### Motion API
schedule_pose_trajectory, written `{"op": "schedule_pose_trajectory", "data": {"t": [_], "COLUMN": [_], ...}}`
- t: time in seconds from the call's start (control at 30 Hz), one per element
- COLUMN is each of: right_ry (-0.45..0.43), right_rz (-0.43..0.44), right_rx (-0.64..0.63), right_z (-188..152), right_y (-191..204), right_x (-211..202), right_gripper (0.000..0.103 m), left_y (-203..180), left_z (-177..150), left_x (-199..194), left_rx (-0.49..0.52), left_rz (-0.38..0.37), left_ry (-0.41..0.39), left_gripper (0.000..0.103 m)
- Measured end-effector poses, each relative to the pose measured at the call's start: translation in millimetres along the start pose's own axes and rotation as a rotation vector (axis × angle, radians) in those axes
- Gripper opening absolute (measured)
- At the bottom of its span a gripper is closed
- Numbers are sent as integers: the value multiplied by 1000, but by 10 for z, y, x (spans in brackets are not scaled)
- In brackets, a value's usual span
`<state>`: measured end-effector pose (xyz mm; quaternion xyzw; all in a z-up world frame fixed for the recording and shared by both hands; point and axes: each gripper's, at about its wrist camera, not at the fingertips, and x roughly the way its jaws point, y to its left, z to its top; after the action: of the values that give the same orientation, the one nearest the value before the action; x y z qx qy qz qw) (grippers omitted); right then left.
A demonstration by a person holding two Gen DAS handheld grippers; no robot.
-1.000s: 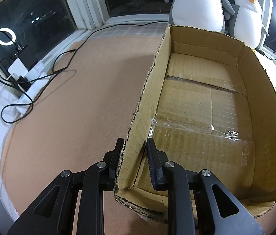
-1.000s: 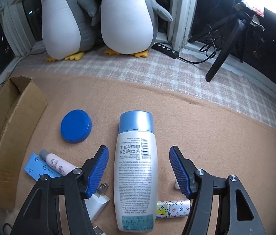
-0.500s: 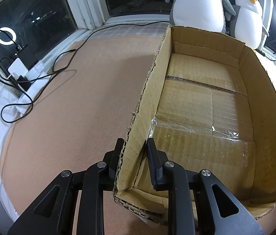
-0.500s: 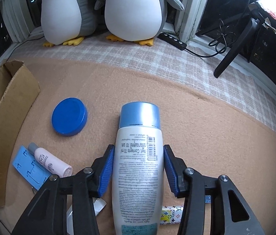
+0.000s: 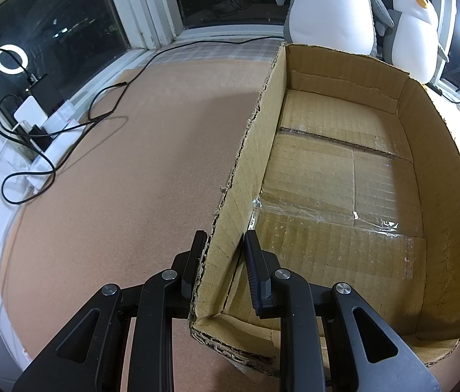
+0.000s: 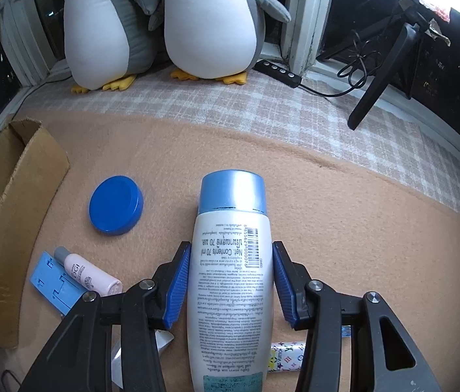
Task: Organize rigid objects
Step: 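Close the right gripper around the white lotion bottle, then carry the lotion bottle over the box and release it inside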
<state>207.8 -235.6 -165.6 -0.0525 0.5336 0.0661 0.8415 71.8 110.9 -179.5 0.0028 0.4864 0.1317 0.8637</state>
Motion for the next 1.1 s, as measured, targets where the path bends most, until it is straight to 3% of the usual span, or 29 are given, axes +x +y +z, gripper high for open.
{"op": "schedule_pose_trajectory", "data": {"t": [0.33,0.73,1.1], "right_ry": [-59,-133,-83], "right_rz": [43,235,331], "right_rx": [0,-74,-85], "right_z": [53,267,380], "right_y": [93,1095,2019], "right_x": [-454,-971,-716], "right_gripper": [44,44,44], "left_y": [1,17,26], "left_z": [0,-9,-22], "left_x": [6,15,7], "left_rx": [-4,-12,-4], "left_rz": [-4,-20,-30], "left_ry": [-2,-14,-20], "left_gripper": [22,21,21]}}
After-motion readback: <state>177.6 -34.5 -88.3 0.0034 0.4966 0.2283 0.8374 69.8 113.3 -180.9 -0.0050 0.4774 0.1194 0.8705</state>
